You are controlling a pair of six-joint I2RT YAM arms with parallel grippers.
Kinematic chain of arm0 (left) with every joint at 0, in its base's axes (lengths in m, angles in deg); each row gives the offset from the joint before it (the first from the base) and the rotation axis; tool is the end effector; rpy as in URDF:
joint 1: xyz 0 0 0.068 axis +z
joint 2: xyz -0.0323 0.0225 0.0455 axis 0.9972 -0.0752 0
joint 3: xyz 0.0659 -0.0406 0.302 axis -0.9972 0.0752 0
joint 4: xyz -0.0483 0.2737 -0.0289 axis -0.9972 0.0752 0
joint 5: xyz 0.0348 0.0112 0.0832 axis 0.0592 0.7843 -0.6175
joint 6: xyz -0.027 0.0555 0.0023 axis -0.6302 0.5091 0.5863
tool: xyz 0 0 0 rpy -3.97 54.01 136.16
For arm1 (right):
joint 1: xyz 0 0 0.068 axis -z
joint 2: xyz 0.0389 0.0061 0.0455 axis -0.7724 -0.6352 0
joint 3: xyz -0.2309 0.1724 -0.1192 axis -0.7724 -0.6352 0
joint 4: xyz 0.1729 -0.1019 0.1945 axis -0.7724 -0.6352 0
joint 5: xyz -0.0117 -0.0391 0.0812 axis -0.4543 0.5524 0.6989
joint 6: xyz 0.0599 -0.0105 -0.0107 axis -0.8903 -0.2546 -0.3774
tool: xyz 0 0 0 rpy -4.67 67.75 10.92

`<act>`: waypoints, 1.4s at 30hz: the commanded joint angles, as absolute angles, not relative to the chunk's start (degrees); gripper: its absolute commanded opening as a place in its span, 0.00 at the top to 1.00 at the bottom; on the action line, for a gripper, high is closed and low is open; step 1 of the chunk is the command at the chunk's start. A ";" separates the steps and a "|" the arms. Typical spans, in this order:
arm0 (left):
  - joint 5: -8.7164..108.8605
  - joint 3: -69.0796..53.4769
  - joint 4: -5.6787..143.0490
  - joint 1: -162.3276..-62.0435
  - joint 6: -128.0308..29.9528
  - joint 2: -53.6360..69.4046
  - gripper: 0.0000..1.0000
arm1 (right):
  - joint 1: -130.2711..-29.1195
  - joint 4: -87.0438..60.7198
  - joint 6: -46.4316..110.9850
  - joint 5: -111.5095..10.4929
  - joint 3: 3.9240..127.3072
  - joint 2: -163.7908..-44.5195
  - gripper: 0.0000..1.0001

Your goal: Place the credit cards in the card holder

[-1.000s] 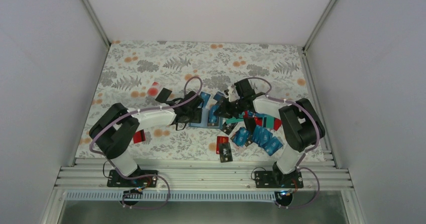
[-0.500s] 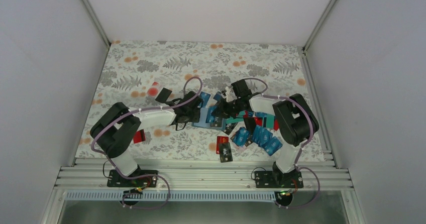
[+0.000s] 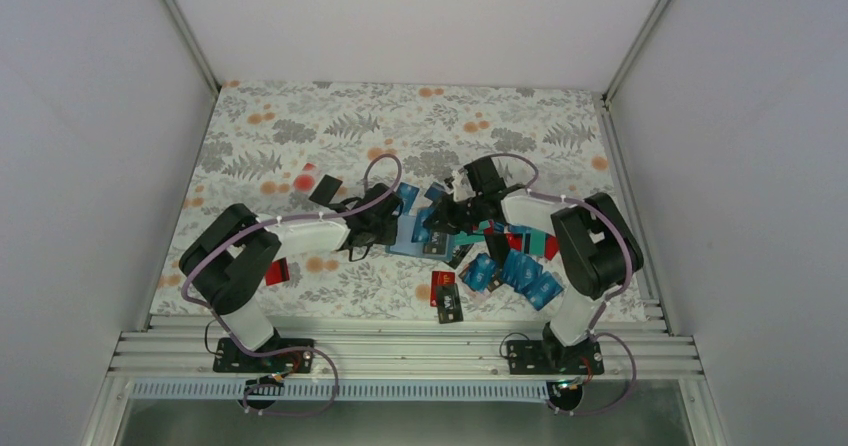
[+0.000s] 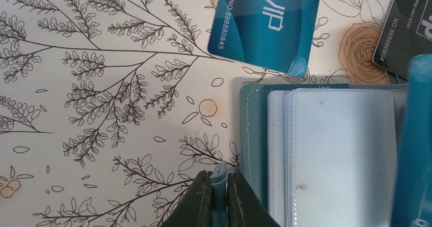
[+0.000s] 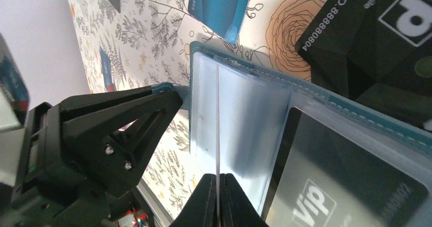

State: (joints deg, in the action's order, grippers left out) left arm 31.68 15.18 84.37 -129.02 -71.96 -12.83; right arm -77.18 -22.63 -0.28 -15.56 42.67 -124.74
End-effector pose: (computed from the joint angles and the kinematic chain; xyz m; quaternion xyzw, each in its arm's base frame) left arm 0.2498 -0.2243 0.1596 0.0517 0.9622 -0.0929 0.2508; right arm 0.3040 0.1876 0.1586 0.0034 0.9031 0.4290 0.0180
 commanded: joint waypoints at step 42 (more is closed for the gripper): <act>32.93 16.12 83.70 -129.28 -75.16 -13.57 0.98 | -75.86 -12.69 -6.81 -16.80 33.63 -122.22 0.96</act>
